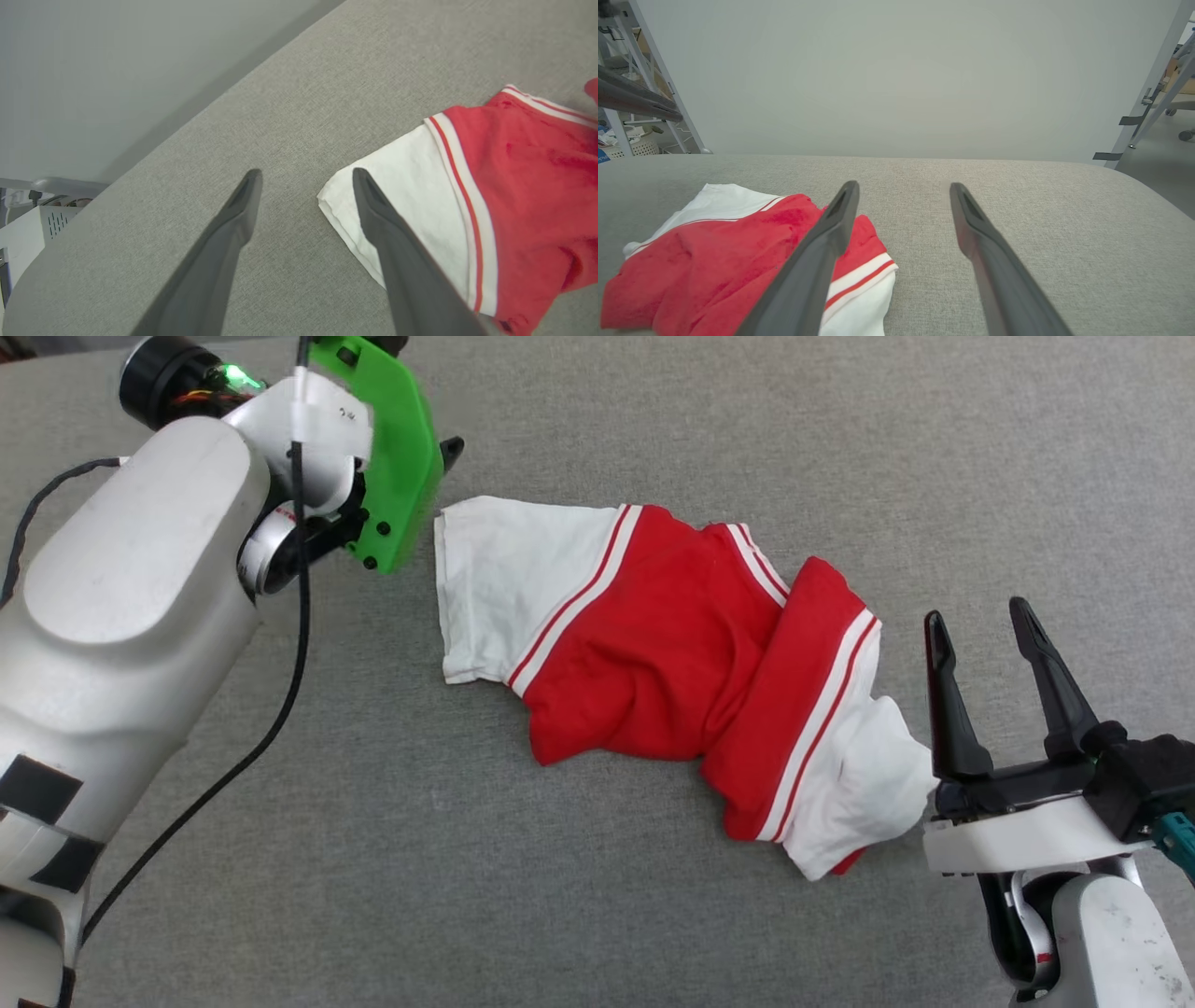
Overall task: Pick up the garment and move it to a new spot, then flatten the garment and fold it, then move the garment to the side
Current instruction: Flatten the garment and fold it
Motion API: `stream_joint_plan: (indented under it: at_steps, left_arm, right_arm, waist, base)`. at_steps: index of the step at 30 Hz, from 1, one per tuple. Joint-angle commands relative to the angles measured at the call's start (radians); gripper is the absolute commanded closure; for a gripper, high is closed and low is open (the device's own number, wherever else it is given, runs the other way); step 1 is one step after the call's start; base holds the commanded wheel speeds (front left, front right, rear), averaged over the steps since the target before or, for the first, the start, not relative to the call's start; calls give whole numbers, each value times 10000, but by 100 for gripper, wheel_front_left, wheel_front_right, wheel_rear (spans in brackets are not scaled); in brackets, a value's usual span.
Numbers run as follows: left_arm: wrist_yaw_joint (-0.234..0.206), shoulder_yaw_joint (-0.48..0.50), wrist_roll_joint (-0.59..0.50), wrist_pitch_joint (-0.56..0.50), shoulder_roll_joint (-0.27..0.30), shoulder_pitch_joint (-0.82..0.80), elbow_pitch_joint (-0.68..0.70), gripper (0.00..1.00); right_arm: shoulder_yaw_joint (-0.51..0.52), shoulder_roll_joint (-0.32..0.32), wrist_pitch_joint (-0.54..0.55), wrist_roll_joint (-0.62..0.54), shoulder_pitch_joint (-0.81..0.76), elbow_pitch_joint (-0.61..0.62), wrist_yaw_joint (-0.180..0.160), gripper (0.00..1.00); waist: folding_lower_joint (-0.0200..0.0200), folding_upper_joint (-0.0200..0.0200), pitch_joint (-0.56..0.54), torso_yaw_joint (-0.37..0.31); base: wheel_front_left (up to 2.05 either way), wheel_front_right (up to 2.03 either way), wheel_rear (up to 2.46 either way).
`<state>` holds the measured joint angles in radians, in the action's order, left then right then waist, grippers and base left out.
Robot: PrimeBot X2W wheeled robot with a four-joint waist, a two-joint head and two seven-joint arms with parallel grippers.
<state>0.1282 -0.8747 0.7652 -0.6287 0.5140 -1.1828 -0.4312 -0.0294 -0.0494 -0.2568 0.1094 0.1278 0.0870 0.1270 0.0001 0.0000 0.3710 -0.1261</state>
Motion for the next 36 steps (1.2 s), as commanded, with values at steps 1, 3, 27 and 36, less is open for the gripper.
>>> stream_joint_plan:
  at_steps: [1,3,27,36]
  left_arm:
    - [24,-422,191,-282,126,-348,-101,0]
    - [24,-1341,574,-835,222,-689,-373,0]
    - [24,-3753,2014,2812,657,-423,-1957,100]
    - [-182,-3291,2970,4503,2042,1532,-2247,100]
  right_arm:
    - [-16,-8,-49,41,245,58,37,0]
    - [-25,-8,-49,64,398,87,37,0]
    - [903,-8,-49,-647,580,398,37,0]
    - [1485,-100,-49,-975,13,595,37,0]
  waist:
    - [-1,0,731,-530]
    - [-1,0,999,-682]
    - [-1,0,101,-251]
    - [-1,0,-777,590]
  base:
    - [0,0,0]
    - [0,0,0]
    - [0,0,0]
    - [0,0,0]
